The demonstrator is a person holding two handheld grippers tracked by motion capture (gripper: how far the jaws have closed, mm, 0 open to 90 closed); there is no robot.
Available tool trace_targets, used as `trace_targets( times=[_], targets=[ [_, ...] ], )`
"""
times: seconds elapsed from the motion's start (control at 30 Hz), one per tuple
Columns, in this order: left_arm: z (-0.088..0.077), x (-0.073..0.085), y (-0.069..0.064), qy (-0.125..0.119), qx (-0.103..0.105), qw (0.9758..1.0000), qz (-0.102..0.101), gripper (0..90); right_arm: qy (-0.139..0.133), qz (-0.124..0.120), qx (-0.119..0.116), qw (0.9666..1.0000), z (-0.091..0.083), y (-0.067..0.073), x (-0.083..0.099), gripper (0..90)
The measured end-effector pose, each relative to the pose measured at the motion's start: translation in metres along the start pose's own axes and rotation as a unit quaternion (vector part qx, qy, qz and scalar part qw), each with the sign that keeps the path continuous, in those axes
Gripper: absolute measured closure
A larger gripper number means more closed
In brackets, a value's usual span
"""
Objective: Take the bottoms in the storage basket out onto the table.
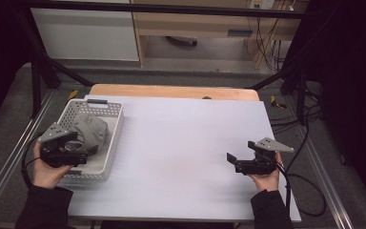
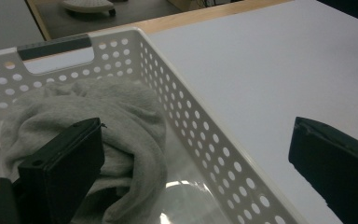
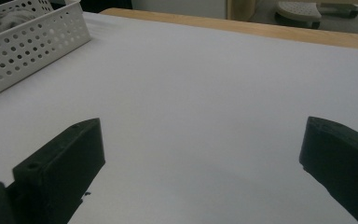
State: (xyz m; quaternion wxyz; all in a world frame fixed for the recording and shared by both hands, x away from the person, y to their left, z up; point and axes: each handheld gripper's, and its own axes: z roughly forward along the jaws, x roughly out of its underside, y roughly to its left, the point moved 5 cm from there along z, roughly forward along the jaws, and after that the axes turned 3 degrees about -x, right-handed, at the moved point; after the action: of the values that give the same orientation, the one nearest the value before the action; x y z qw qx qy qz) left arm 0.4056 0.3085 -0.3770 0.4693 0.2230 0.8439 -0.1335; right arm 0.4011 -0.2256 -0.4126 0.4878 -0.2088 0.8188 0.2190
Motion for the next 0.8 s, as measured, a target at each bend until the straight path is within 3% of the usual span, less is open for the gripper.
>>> trace_targets(
  times=[0.8],
  targets=[
    [0.001,-0.005,0.031,0.015,-0.034,0.9991,-0.017,2.5,0.002,0.002,0.001,1.0000,0.002,-0.001,0.001,0.2]
  ],
)
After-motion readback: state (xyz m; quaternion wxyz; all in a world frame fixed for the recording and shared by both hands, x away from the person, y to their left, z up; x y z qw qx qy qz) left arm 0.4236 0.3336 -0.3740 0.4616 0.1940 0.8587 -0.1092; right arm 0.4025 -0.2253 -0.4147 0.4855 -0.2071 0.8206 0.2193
